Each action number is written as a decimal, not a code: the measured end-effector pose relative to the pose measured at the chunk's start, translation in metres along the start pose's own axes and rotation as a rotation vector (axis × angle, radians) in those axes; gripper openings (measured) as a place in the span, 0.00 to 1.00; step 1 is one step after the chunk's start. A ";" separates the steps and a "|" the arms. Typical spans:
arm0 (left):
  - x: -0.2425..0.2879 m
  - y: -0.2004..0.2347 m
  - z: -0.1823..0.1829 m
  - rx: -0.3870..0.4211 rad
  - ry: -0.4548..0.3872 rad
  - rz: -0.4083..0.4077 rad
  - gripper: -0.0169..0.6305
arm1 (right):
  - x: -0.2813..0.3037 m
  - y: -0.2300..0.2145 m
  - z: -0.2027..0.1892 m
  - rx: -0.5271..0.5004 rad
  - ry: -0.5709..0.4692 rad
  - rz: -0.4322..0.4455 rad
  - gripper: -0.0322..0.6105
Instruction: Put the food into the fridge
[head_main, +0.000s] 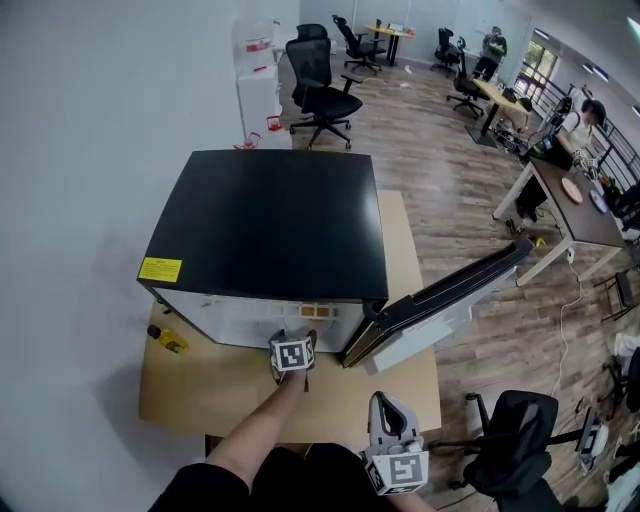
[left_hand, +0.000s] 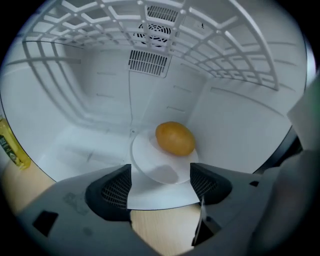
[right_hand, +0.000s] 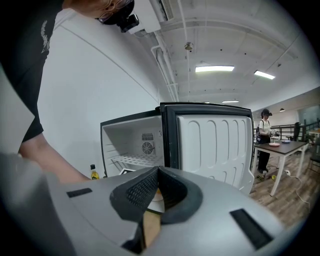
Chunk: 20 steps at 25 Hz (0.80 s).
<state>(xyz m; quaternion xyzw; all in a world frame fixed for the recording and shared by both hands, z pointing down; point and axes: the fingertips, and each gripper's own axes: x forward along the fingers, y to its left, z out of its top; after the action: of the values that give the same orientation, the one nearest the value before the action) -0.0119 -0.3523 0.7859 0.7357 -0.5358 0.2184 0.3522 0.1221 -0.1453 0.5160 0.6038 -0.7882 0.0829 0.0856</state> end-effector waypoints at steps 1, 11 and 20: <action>-0.004 0.000 0.000 -0.004 -0.011 -0.010 0.55 | -0.001 0.003 0.000 -0.002 -0.002 0.003 0.14; -0.083 -0.001 0.002 0.126 -0.154 -0.073 0.55 | -0.018 0.036 0.001 0.001 -0.032 0.015 0.14; -0.236 -0.037 -0.017 0.170 -0.275 -0.200 0.55 | -0.070 0.067 0.003 0.028 -0.066 -0.035 0.14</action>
<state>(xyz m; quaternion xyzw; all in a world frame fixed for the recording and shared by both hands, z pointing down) -0.0547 -0.1827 0.6218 0.8352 -0.4828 0.1243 0.2322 0.0748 -0.0634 0.4951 0.6211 -0.7786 0.0723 0.0524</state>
